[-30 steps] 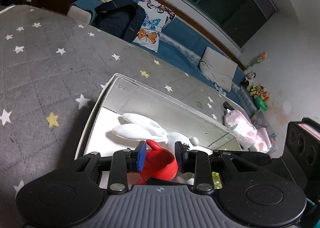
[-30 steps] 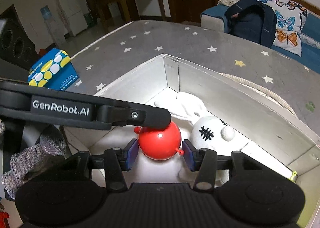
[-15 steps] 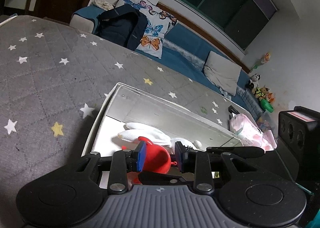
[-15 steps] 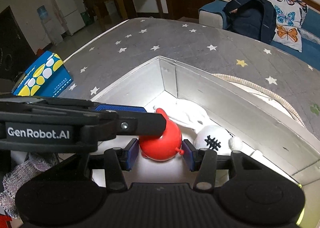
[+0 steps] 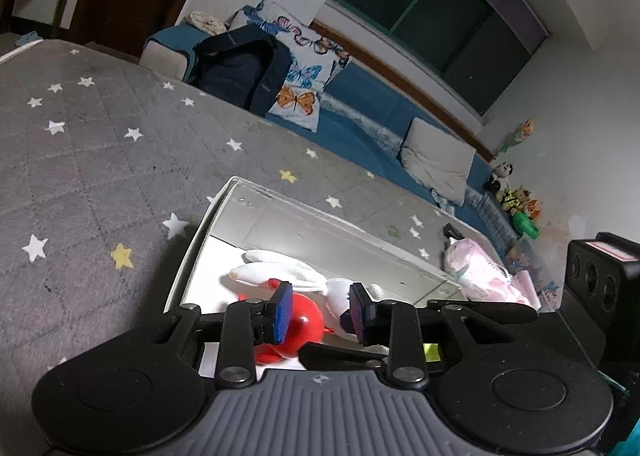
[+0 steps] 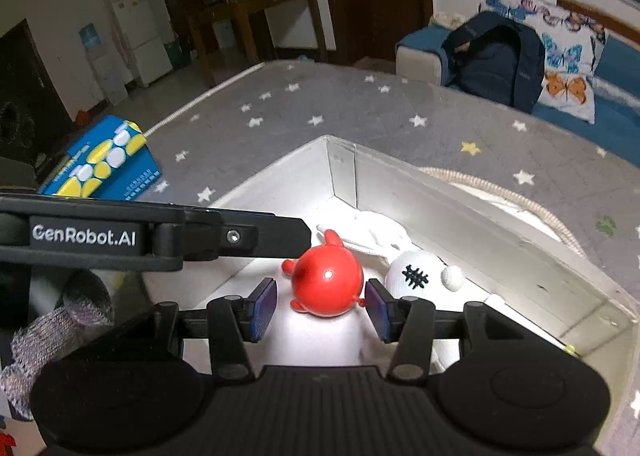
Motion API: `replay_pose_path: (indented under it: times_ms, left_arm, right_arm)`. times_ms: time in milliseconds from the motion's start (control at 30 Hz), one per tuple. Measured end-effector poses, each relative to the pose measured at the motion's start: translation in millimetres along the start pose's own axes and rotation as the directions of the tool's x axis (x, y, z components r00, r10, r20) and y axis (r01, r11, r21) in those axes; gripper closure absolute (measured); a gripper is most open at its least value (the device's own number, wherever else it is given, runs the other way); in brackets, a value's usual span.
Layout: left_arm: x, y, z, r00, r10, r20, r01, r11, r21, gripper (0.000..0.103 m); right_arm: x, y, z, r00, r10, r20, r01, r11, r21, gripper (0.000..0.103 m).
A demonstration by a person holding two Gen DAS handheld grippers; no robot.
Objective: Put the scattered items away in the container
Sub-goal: 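Lower the red toy into the box beside the rabbit and release, then move the left gripper to the tan peanut-shaped toy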
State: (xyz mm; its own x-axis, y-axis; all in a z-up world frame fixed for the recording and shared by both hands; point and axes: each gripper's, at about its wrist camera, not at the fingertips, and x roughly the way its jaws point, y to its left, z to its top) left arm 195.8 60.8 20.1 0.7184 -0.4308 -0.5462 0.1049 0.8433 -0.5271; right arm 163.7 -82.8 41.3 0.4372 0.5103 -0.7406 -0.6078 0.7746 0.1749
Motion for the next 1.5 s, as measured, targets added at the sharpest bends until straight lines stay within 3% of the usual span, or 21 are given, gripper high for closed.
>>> replay_pose_path:
  times_ms: [367,567,767,1033,1500]
  left_arm:
    - [-43,-31,-31,0.998,-0.053,0.039,0.051,0.997,0.060,0.070]
    - [-60,-45,-53,0.995,-0.093,0.035,0.090,0.993,0.079,0.070]
    - [-63,-57,-83,0.992,-0.122,-0.025,0.124,0.987,0.102,0.070]
    - [-46,-48,-103,0.989,-0.099,-0.108,0.108,0.991,0.076,0.070]
    - [-27,-43,-108,0.984,-0.060,-0.167,0.073,0.995,0.073,0.069]
  right_arm:
    - [-78,19,-39,0.986,0.001,0.164,0.002,1.000,-0.013,0.053]
    - [-104,33,-71,0.978,-0.011,0.207,0.019,0.999,-0.035,0.053]
    - [-107,43,-101,0.983,-0.006,0.184,0.013,0.999,-0.038,0.053]
    - [-90,42,-129,0.990,-0.027,0.137,0.025,1.000,0.017,0.054]
    - [-68,33,-136,0.995,-0.002,0.098,-0.008,0.994,0.104,0.054]
